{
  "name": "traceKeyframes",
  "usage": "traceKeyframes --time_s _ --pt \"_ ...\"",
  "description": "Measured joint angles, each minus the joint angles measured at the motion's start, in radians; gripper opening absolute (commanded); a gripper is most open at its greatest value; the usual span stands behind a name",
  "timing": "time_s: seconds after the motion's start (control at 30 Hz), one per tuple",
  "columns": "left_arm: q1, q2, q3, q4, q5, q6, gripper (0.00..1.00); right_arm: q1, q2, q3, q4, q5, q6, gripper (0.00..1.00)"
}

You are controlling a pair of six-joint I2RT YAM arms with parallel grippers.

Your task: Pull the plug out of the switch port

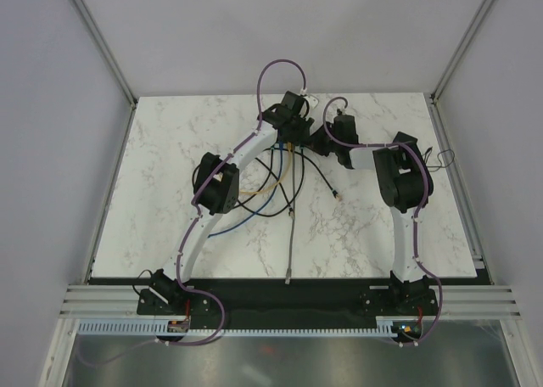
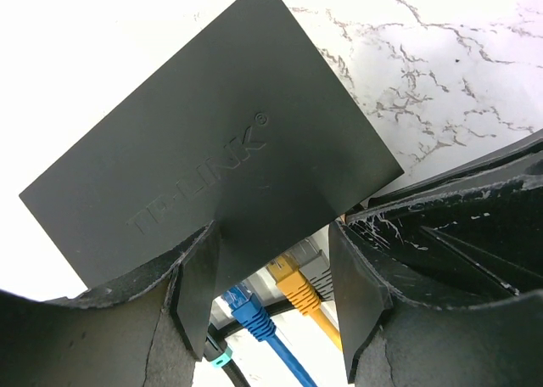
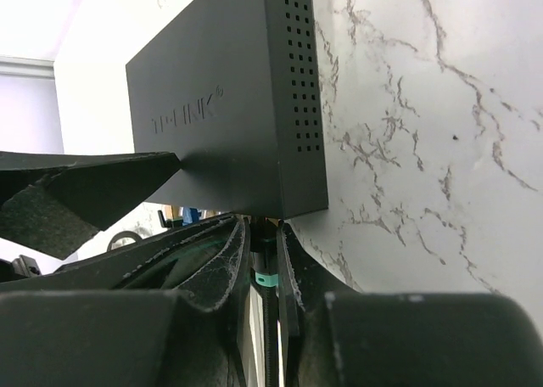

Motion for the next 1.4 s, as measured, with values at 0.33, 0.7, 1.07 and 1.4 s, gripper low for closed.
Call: traceKeyframes --time_s 0.33,0.7,1.07,1.4 --pt "0.003 0.002 0.007 -0.004 0.012 -0.018 0.61 0.028 -0.005 0.088 -0.171 0.077 -0.126 0.00" --pt "0.008 0.010 0.024 -0.010 0.021 -0.037 0.60 0.042 0.005 0.182 -0.311 0.091 -0.258 0.00" --pt "0.016 0.011 0.026 -0.003 0.047 -0.059 0.60 0.013 0.007 0.090 -0.131 0.000 -0.220 0.25" --pt "0.038 -0.051 -0.111 0.123 0.111 -0.087 0.56 -0.038 0.019 -0.019 0.053 -0.223 -0.044 0.40"
